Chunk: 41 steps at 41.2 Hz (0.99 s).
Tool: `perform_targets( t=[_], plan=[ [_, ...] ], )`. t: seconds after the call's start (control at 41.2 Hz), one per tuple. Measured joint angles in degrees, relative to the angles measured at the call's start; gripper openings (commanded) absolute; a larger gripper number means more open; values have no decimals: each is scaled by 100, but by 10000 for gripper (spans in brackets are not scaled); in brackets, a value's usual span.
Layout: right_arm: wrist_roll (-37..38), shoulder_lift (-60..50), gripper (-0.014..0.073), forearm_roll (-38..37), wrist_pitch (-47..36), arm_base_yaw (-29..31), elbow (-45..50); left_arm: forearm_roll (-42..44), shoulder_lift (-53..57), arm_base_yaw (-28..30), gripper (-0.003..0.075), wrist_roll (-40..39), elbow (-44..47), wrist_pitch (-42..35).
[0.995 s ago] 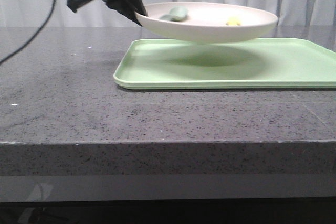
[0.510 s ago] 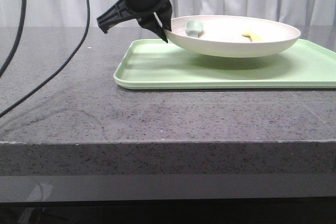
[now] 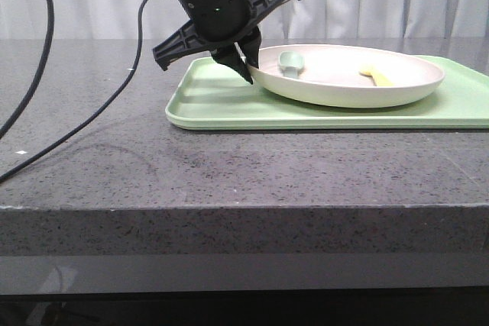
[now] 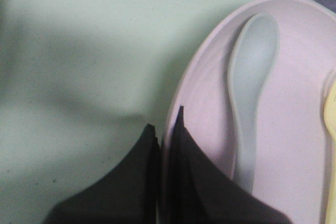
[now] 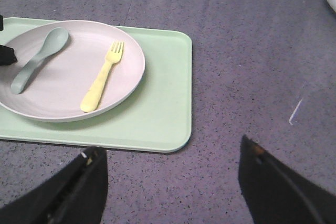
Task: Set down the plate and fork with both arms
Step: 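Lower the plate onto the tray and open the left gripper, then raise the left gripper away from the plate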
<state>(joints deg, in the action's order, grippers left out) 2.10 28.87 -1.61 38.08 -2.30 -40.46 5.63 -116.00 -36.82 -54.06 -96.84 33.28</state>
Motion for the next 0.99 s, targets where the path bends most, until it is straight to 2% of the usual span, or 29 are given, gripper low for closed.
perform_targets(
  t=[0.121,0.243,0.485,0.728,0.825,0.995],
  plan=[
    [0,0,542,0,0,0,0,0,0,0,193,-10,0,-64],
    [0,0,542,0,0,0,0,32,0,0,247,-10,0,-101],
    [0,0,542,0,0,0,0,374,54,0,249,-13,0,73],
    [0,0,542,0,0,0,0,1336,606,0,249,10,0,777],
    [0,0,542,0,0,0,0,1527,919,0,249,573,0,1033],
    [0,0,542,0,0,0,0,1466,1571,79,249,2500,0,1654]
  ],
)
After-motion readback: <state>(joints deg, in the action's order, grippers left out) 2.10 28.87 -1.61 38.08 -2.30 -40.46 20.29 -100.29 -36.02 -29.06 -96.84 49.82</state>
